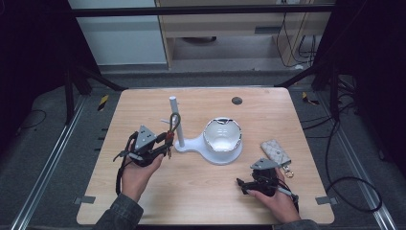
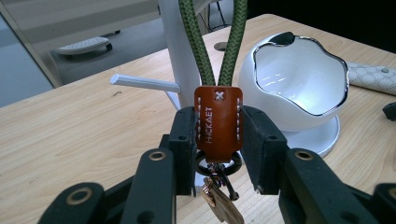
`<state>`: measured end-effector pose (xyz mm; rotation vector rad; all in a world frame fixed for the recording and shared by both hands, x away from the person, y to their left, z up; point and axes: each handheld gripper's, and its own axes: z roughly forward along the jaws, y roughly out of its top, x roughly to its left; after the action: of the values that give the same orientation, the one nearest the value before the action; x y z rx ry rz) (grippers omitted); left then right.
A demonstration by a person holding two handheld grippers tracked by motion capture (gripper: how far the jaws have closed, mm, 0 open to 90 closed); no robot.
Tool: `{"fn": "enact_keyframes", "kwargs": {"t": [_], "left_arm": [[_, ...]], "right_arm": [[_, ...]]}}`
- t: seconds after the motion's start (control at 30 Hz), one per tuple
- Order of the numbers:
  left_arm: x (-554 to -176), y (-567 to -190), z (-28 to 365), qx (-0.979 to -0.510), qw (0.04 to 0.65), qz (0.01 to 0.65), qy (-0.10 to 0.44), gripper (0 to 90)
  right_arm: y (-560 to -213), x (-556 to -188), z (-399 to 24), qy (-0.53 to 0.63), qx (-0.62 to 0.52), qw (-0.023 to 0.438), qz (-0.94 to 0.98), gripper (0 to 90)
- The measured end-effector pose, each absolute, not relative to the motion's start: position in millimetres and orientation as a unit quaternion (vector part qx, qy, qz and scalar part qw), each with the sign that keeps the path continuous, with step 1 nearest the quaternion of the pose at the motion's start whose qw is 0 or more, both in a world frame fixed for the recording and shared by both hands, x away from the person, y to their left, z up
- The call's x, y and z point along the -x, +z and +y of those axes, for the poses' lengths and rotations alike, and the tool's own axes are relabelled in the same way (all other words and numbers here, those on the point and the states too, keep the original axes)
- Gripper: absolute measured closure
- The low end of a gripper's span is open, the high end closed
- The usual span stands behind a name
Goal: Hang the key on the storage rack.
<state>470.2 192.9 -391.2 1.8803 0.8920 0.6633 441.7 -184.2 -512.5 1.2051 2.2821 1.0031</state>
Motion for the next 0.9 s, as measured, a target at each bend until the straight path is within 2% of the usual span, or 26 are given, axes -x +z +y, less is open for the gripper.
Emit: {"fn": "enact_keyframes", "kwargs": {"t": [0.9], "left_arm": [[-482, -409, 186, -0.757, 0.456, 0.384, 0.267, 65.6]], "right_arm": [[-512, -442, -184, 0.356, -0.428, 0.185, 0.810, 7.4]]}}
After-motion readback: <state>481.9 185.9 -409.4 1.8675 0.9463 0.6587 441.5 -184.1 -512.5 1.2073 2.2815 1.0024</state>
